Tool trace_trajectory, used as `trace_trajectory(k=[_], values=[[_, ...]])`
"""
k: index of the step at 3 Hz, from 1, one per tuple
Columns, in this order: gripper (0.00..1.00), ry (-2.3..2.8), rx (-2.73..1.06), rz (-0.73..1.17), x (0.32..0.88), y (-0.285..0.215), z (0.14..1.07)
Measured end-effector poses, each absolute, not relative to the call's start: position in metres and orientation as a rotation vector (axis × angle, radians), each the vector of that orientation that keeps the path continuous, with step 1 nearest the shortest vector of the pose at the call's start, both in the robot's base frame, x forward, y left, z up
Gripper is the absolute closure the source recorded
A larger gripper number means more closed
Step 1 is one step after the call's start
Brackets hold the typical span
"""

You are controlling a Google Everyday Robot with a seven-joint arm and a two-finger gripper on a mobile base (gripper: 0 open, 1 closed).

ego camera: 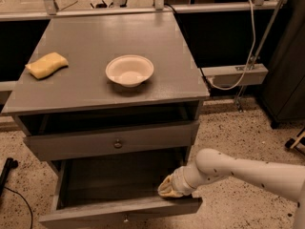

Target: Open middle drawer

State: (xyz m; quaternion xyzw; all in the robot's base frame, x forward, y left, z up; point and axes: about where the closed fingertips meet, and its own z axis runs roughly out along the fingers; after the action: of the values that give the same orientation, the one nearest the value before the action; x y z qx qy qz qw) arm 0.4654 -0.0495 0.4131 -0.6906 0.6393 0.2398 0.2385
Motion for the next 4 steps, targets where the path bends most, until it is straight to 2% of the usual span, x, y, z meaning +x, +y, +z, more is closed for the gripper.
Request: trace_trajectory(k=[1,2,4], values=[[1.00,1.809,-1.916,0.687,0.431,-0.071,0.418],[1.00,1.815,-1.906,0.689,0.426,-0.078,0.425],[1.00,1.799,-1.798,0.641,0.448,-0.101,0.459]])
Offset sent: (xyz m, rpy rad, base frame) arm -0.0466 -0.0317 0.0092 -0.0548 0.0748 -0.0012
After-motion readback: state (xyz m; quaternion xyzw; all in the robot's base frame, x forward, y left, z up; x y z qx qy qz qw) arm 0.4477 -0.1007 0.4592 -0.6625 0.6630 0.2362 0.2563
